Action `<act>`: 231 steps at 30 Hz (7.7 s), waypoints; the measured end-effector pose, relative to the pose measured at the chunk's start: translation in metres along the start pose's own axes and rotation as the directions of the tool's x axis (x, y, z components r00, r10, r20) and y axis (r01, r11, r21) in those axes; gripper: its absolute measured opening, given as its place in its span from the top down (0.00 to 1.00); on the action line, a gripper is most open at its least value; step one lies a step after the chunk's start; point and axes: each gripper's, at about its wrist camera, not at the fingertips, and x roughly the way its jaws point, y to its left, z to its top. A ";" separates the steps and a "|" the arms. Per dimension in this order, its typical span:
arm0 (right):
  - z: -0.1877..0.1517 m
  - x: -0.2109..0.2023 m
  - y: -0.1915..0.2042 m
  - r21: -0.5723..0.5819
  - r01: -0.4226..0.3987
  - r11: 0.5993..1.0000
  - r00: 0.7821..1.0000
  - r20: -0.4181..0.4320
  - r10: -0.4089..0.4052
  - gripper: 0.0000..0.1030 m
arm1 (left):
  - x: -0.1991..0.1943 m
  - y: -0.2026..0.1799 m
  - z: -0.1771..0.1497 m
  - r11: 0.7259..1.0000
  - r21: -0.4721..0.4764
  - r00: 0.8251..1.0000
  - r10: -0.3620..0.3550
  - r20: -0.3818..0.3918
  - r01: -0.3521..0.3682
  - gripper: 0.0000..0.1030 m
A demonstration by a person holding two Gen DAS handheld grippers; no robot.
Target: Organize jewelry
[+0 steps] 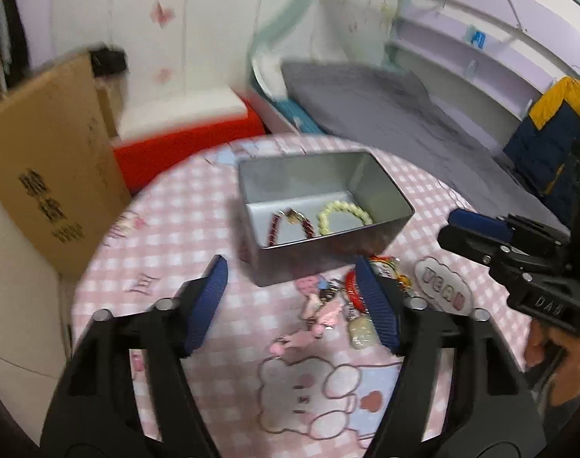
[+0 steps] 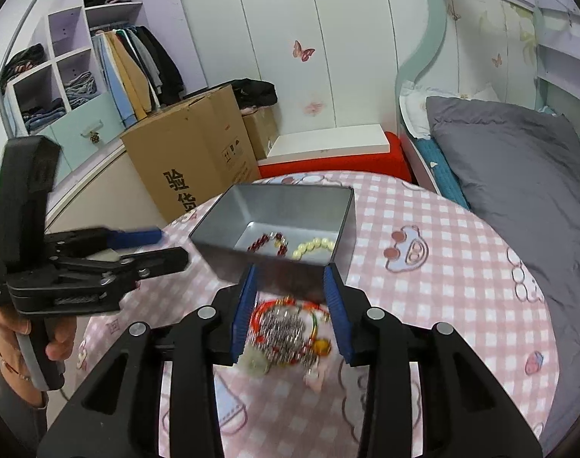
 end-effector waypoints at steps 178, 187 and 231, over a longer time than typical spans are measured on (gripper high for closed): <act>-0.078 -0.013 -0.026 -0.053 0.091 0.994 0.988 -0.122 -0.097 0.55 | 0.043 -0.080 -0.061 0.997 0.076 0.992 0.008 -0.128 0.002 0.40; -0.077 -0.005 -0.023 -0.075 0.078 0.994 0.986 -0.139 -0.088 0.53 | 0.047 -0.079 -0.062 0.996 0.094 0.991 0.019 -0.133 -0.007 0.58; 0.027 0.007 0.009 -0.134 0.005 0.991 0.998 -0.064 -0.014 0.86 | 0.006 -0.012 0.048 0.978 -0.068 0.980 -0.198 -0.022 0.196 0.58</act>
